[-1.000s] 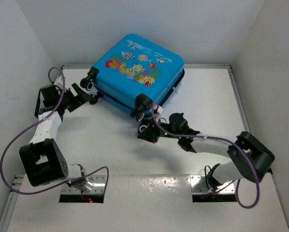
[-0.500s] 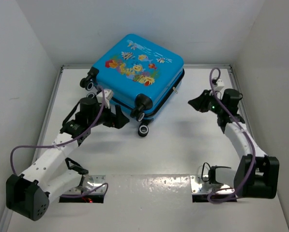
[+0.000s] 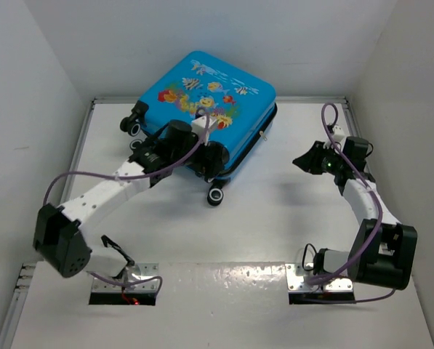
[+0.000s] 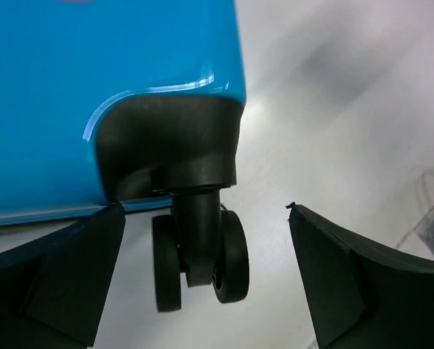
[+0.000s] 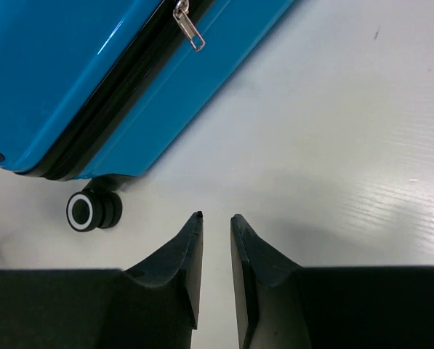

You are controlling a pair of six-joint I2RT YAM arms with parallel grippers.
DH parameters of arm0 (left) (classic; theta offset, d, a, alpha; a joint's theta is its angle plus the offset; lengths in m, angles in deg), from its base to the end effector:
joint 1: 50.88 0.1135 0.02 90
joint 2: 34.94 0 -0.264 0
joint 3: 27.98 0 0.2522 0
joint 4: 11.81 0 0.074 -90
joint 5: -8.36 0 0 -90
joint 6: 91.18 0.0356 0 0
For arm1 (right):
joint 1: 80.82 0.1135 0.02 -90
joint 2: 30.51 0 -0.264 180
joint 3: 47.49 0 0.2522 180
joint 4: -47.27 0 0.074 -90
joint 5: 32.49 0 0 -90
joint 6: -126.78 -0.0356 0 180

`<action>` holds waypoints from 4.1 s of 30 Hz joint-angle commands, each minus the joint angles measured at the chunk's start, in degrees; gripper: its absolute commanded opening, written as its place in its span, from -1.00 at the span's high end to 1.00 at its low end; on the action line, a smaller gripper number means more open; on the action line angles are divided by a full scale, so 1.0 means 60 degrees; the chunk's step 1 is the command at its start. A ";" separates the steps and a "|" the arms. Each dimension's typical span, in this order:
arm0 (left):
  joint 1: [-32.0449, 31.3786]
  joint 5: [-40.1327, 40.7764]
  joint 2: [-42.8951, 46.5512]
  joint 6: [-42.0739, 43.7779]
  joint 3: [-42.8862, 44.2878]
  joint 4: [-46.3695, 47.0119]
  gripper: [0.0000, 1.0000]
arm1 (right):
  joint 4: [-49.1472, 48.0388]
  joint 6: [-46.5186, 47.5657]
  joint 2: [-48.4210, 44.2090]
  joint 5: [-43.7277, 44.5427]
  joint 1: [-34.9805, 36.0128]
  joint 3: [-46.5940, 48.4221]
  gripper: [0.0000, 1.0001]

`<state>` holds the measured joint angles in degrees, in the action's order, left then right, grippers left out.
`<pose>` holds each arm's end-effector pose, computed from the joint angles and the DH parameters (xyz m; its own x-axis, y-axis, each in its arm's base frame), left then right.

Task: Pack the luggage

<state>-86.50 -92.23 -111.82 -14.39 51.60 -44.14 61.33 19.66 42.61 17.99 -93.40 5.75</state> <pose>0.2455 -0.1840 0.3286 -0.5518 0.1190 -0.8255 0.5919 0.7531 -0.2871 0.2633 -0.0355 0.2237 -0.6230 0.3717 -0.6883 -0.1714 0.7936 0.5838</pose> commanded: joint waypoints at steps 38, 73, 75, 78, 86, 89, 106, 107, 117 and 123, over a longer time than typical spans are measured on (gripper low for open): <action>-0.0438 -0.1194 0.3378 0.9301 -0.1901 -0.6175 1.00 | 0.0229 0.1170 0.0717 -0.0162 -0.1463 0.1314 0.56; 0.1161 -0.3041 0.1725 0.3873 -0.1083 -0.2838 1.00 | 0.3437 0.0144 -0.1436 0.8460 0.8013 0.0553 0.31; 0.1161 -0.3040 0.1813 0.3785 -0.1258 -0.2706 1.00 | 0.3305 0.0028 -0.1216 0.8667 0.8175 0.0597 0.28; 0.1161 -0.2937 0.1813 0.3683 -0.1360 -0.2443 1.00 | 0.3101 -0.0586 -0.0865 0.9619 0.8409 0.0729 0.25; 0.1336 -0.2937 0.2105 0.3682 -0.1713 -0.2048 1.00 | 0.2515 -0.0969 -0.0366 1.0044 0.8615 0.0831 0.25; 0.1336 -0.3024 0.2106 0.3682 -0.1888 -0.1960 1.00 | 0.2412 -0.0940 -0.0103 1.0278 0.8804 0.0962 0.25; 0.1776 -0.3025 0.2369 0.3491 -0.2167 -0.1857 1.00 | 0.2600 -0.0206 -0.0775 0.8921 0.8543 0.0363 1.00; 0.1863 -0.3025 0.2369 0.3491 -0.2167 -0.1857 1.00 | 0.2660 -0.0396 -0.0863 0.8685 0.8078 0.0305 1.00; 0.2756 -0.2674 0.2281 0.3286 -0.2444 -0.1857 1.00 | 0.2002 -0.2023 -0.1655 0.3573 0.3963 -0.0502 1.00; 0.3824 -0.2439 0.2194 0.3198 -0.2533 -0.1944 1.00 | 0.1462 -0.3604 -0.1012 0.0602 0.1765 -0.0750 1.00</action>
<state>-70.43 -117.69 -99.16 8.95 36.13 -62.11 73.39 3.66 36.45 29.35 -75.43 1.45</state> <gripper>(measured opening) 0.544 0.069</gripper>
